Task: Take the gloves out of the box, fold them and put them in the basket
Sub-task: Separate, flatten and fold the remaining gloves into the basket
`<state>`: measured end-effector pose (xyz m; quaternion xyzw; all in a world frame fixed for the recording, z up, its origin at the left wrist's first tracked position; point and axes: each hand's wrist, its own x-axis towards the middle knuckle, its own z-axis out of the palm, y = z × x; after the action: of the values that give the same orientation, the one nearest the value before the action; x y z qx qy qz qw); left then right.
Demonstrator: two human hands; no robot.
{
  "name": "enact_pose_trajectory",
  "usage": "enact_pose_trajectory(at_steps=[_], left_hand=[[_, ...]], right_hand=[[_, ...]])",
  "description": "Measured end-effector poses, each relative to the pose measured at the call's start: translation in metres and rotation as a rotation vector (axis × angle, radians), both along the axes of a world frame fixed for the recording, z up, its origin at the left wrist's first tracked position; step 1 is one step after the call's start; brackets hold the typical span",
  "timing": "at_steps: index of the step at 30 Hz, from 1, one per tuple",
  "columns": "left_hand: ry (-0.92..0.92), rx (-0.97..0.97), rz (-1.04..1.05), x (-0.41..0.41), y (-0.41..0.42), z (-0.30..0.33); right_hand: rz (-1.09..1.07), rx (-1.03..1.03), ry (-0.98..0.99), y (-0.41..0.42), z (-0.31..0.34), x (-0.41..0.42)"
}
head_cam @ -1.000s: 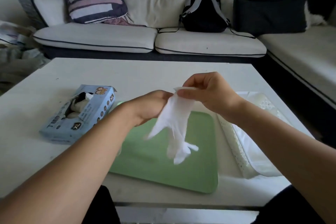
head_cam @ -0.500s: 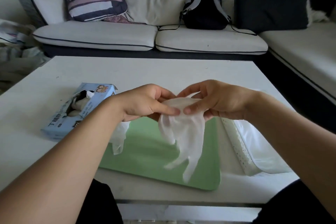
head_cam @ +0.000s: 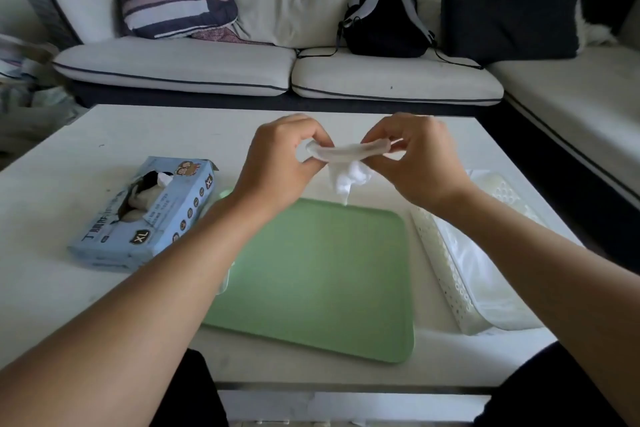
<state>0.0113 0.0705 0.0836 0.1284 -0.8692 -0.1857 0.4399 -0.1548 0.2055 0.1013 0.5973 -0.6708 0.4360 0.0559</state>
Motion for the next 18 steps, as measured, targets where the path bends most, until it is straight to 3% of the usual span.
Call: enact_pose_trajectory(at_steps=[3, 6, 9, 12, 18], left_hand=[[-0.306, 0.041, -0.003, 0.004, -0.004, -0.016], [-0.782, 0.074, -0.025, 0.010, 0.003, -0.036], [-1.118, 0.065, -0.131, 0.015, 0.019, -0.055], [-1.257, 0.082, -0.203, 0.020, 0.030, -0.066], [-1.360, 0.180, -0.281, 0.023, 0.036, -0.072]], right_hand=[[0.072, 0.201, 0.177, 0.004, -0.013, 0.001], [0.153, 0.585, 0.206, 0.007, -0.040, 0.006], [0.332, 0.929, 0.285, 0.009, -0.071, 0.022], [0.472, 1.133, 0.317, 0.012, -0.088, 0.042], [0.557, 1.302, 0.130, 0.012, -0.076, 0.049]])
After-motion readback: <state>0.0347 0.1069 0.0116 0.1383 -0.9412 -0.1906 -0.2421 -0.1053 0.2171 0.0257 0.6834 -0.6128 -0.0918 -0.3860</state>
